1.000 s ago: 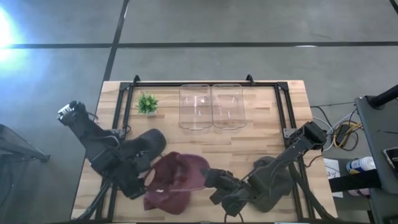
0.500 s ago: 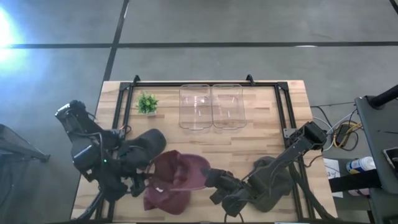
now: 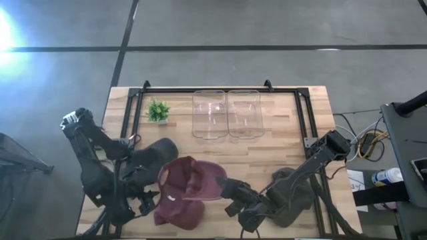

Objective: Pick & Place hat
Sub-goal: Put the right red cap into the right transparent bin

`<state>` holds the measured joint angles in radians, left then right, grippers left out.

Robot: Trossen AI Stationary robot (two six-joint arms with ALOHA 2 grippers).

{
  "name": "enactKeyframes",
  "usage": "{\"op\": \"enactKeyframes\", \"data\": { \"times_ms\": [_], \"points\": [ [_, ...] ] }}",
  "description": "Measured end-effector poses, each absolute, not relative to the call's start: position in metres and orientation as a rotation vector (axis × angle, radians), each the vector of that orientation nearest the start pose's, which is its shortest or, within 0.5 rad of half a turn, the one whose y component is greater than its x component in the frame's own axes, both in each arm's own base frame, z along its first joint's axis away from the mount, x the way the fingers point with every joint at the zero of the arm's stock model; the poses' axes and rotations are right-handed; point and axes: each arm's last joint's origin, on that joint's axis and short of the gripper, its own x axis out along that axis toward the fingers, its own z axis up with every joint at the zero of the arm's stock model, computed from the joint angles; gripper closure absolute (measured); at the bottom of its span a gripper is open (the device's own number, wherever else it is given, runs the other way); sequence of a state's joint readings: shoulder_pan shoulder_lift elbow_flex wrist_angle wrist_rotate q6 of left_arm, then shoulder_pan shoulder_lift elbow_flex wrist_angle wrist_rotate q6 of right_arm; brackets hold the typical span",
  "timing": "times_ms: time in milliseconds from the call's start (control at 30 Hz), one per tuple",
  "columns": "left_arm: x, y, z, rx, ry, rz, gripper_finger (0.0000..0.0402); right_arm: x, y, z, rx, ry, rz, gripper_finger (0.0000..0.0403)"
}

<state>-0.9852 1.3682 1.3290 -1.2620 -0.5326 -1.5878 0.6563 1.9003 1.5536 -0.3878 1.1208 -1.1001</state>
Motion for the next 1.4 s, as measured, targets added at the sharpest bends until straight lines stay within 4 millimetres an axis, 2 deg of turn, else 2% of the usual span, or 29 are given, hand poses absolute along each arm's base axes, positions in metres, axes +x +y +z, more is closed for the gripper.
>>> {"op": "enactKeyframes", "data": {
  "times_ms": [133,333,667,933,1067,1233,1400],
  "points": [
    [0.149,-0.190,0.312,-0.536,0.820,0.423,0.0191,0.346,0.234,0.274,-1.640,0.694,-0.137,0.0385],
    [0.167,-0.188,0.303,-0.540,0.645,0.440,0.0191,0.347,0.236,0.273,-1.628,0.667,-0.066,0.0385],
    [0.210,-0.189,0.288,-0.585,0.486,0.269,0.0191,0.360,0.241,0.265,-1.623,0.619,-0.030,0.0385],
    [0.218,-0.184,0.258,-0.569,0.557,0.246,0.0191,0.375,0.238,0.236,-1.618,0.660,0.028,0.0384],
    [0.228,-0.183,0.238,-0.598,0.573,0.212,0.0191,0.382,0.234,0.220,-1.663,0.697,0.067,0.0375],
    [0.247,-0.184,0.211,-0.620,0.637,0.156,0.0191,0.386,0.230,0.222,-1.668,0.693,0.054,0.0364],
    [0.260,-0.180,0.198,-0.549,0.656,0.186,0.0191,0.385,0.229,0.228,-1.645,0.681,0.041,0.0352]
  ]
}}
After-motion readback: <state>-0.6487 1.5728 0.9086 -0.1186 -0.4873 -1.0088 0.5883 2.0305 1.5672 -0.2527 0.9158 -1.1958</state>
